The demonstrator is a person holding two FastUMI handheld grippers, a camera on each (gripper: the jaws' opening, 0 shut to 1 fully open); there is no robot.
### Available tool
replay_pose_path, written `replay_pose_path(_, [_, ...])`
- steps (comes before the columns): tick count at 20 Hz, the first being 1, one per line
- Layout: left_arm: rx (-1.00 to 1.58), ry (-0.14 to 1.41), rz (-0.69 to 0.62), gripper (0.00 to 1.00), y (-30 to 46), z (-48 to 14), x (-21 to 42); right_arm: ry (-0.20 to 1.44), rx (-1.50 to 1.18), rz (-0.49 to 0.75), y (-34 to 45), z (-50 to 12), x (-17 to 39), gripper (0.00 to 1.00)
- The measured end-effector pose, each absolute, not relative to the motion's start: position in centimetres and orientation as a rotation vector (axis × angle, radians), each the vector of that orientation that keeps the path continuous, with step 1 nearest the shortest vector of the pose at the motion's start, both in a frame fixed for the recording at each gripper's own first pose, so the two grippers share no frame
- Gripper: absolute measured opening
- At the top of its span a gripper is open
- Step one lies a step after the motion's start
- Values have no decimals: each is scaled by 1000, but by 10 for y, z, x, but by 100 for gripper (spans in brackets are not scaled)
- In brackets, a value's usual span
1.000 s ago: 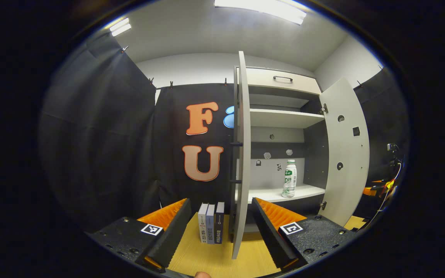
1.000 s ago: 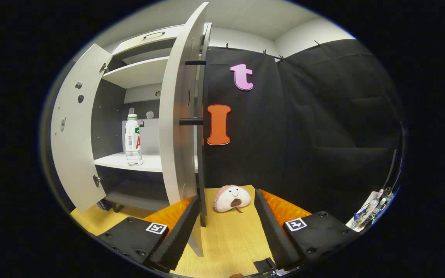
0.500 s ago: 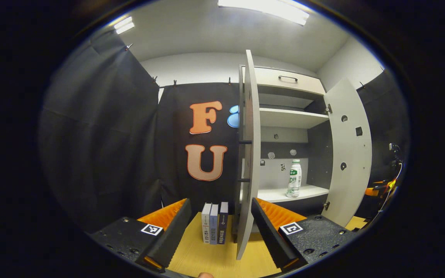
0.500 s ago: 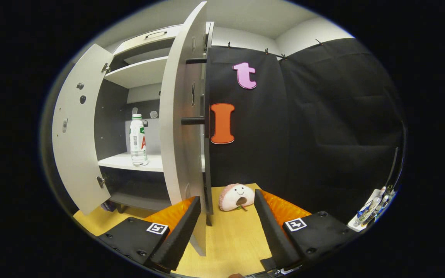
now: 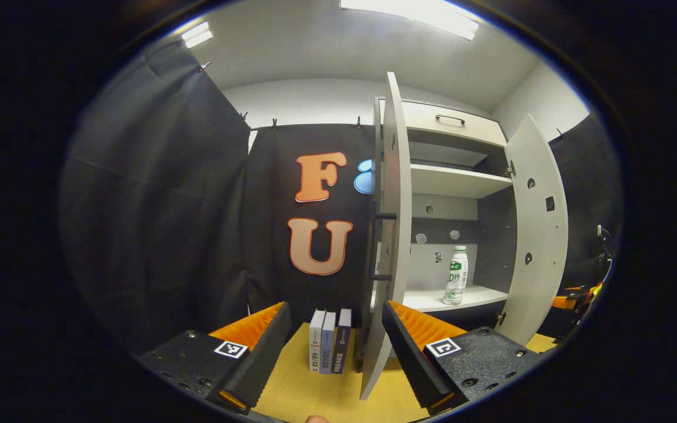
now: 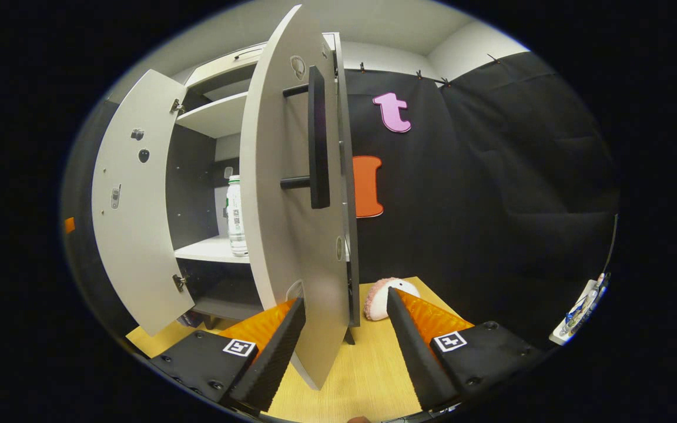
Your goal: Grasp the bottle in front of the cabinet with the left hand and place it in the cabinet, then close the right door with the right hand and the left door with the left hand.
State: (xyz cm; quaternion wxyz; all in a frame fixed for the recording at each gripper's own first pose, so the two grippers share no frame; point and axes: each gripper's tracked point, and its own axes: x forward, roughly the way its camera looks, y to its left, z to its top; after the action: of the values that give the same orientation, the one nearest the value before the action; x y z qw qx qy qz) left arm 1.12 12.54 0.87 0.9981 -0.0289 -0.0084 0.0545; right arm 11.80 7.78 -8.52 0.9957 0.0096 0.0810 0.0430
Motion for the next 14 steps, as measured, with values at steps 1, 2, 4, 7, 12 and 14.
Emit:
replay_pose_path(1, [-58,-14,113,95,128,7,13,161,15,88,80,-85,117,94])
replay_pose_path(2, [-59,-11,119,95,129,6,14,160,15,89,82,-84,119,94])
replay_pose_path(4, [-55,-9,121,95,132,4,14,161,24,88,84,-86,119,94])
replay_pose_path(7, [-47,-8,125,95,135,4,14,154,26,78,87,-85,119,94])
replay_pose_path(12, [-44,-2,126,95,138,1,18,150,13,96,108,-85,124,95])
replay_pose_path(14, [-55,8,122,95,139,-4,18,154,16,118,123,-86,128,95])
